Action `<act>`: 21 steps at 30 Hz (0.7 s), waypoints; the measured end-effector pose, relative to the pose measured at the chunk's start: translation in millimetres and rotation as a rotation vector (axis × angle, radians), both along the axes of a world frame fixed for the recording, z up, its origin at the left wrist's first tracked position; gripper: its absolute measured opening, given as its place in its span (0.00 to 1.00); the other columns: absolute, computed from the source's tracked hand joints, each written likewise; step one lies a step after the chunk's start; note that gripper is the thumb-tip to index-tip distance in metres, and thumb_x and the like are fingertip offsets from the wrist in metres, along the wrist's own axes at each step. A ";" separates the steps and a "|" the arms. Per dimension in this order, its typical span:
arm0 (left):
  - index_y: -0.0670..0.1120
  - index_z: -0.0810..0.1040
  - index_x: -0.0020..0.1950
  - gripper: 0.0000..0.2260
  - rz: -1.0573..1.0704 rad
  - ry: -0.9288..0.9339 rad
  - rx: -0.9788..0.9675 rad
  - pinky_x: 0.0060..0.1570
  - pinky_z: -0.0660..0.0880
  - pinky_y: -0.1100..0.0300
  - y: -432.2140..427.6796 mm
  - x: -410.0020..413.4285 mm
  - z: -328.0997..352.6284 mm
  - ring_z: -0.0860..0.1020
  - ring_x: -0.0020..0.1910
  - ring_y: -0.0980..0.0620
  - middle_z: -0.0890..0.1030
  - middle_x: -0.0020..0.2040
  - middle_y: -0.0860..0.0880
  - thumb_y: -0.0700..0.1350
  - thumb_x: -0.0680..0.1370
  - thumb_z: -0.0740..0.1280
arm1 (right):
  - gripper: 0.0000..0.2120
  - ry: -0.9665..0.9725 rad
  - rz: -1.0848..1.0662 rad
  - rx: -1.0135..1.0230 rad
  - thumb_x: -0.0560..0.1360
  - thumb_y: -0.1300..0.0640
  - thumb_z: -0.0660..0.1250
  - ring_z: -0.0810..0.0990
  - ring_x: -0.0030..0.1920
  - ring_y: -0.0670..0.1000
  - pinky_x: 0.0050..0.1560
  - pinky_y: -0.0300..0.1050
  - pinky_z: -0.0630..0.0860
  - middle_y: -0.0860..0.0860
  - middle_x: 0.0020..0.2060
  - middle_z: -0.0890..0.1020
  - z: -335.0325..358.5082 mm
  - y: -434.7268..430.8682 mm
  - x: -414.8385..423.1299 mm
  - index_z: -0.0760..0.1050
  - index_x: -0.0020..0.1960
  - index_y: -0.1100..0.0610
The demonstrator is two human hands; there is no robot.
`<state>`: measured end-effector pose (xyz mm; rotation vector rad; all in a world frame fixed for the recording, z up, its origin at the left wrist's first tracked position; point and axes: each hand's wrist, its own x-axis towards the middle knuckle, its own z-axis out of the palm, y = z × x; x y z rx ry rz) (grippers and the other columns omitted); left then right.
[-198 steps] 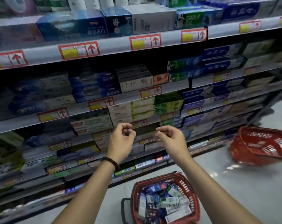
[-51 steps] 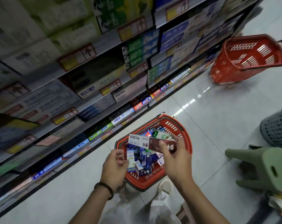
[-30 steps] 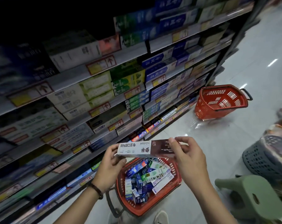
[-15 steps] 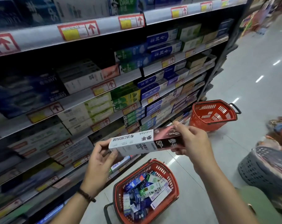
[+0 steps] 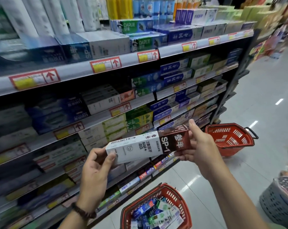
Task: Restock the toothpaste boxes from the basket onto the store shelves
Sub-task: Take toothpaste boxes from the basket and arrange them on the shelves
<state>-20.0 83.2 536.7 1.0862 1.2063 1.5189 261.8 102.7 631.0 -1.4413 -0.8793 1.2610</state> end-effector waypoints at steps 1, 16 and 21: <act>0.44 0.80 0.55 0.18 0.021 -0.017 -0.008 0.54 0.84 0.53 -0.7 -1.0 3.3 0.84 0.58 0.41 0.87 0.56 0.44 0.57 0.75 0.74 | 0.30 0.017 0.015 0.004 0.80 0.35 0.63 0.87 0.38 0.66 0.38 0.51 0.79 0.67 0.43 0.87 1.6 1.6 -1.7 0.81 0.53 0.63; 0.49 0.82 0.43 0.03 0.185 -0.231 -0.030 0.44 0.86 0.57 -15.6 -21.5 46.2 0.86 0.48 0.49 0.87 0.52 0.43 0.45 0.76 0.69 | 0.23 0.233 0.228 0.141 0.72 0.50 0.69 0.85 0.38 0.62 0.34 0.47 0.81 0.68 0.45 0.85 6.5 13.1 -19.9 0.78 0.58 0.67; 0.47 0.81 0.40 0.05 0.223 -0.314 -0.011 0.43 0.85 0.56 -20.0 -23.9 57.8 0.87 0.44 0.51 0.87 0.50 0.42 0.43 0.75 0.69 | 0.19 0.237 0.245 0.203 0.75 0.57 0.74 0.85 0.40 0.64 0.35 0.48 0.80 0.66 0.45 0.86 8.0 15.7 -29.0 0.75 0.59 0.69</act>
